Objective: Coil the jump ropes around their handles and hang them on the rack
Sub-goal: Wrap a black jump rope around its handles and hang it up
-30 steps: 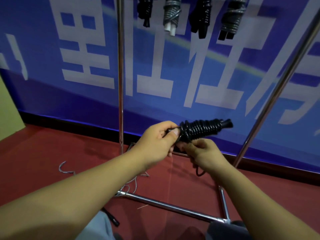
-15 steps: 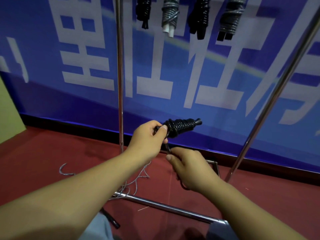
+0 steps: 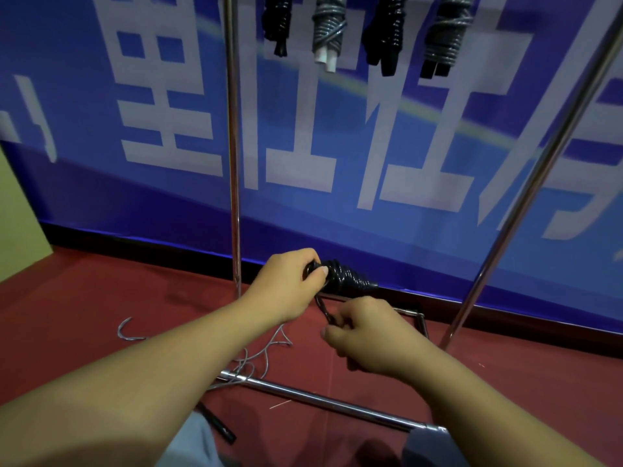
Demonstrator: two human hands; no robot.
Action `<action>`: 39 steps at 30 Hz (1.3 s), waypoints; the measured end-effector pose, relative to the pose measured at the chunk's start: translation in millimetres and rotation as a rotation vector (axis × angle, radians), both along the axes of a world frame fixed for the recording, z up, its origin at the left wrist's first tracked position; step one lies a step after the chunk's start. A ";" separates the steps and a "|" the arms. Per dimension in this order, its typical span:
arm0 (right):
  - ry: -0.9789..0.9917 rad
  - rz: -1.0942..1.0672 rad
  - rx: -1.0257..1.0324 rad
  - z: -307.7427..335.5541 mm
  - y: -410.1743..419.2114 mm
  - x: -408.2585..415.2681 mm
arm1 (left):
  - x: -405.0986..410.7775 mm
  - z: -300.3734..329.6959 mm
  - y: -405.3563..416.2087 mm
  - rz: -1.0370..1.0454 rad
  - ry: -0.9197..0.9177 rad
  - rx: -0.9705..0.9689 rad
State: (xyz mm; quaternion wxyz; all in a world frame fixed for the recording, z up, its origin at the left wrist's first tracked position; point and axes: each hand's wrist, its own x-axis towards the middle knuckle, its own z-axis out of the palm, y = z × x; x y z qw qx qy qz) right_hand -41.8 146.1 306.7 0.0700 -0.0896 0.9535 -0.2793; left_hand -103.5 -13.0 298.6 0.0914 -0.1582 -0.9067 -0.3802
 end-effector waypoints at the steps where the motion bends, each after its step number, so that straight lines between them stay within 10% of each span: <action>1: -0.047 -0.027 -0.051 1.2 1.0 0.2 | -0.6 -0.7 0.2 -0.003 0.008 -0.028; 14: -0.325 -0.106 -0.364 16.1 12.4 6.5 | -11.7 -9.0 -5.4 -0.098 0.062 -0.253; 39: 0.498 -0.280 -0.245 10.9 32.1 -10.0 | 7.5 0.1 1.6 -0.313 0.074 -0.344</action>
